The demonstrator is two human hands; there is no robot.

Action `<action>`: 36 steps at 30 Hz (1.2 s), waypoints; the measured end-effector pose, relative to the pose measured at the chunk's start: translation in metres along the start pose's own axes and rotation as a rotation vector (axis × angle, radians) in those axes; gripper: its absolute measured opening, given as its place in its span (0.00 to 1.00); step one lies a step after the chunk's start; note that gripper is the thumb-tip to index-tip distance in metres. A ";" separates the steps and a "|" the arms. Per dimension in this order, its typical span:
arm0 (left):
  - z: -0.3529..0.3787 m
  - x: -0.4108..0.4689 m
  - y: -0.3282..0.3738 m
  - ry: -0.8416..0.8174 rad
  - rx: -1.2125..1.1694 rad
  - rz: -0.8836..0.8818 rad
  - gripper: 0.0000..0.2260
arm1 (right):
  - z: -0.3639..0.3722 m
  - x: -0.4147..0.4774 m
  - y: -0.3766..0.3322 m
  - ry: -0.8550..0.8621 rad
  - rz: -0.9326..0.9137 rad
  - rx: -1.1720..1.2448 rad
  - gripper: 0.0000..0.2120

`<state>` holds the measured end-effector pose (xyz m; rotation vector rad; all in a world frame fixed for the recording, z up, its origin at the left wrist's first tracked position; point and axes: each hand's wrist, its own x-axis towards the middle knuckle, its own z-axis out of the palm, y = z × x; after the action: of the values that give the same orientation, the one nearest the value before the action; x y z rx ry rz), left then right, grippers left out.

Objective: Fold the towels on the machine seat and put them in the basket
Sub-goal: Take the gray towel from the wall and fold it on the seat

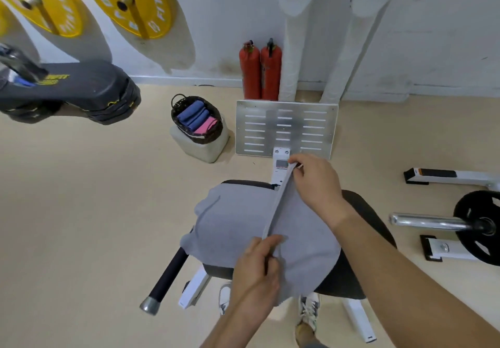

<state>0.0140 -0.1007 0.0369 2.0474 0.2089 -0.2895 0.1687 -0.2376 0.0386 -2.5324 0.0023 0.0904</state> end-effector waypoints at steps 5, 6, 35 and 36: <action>-0.063 0.007 -0.051 0.071 0.007 0.071 0.20 | 0.054 0.008 -0.062 -0.038 -0.034 -0.004 0.15; -0.073 0.009 -0.060 0.093 0.006 0.079 0.19 | 0.065 0.011 -0.071 -0.044 -0.030 -0.009 0.16; -0.111 0.246 -0.166 0.011 -0.359 -0.729 0.11 | 0.206 0.101 -0.065 -0.680 0.092 -0.068 0.13; -0.112 0.246 -0.165 0.070 -0.382 -0.715 0.11 | 0.206 0.104 -0.067 -0.681 0.098 -0.044 0.11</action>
<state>0.2181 0.0817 -0.1226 1.5431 0.9690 -0.5651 0.2606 -0.0625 -0.0987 -2.4178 -0.1465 0.9881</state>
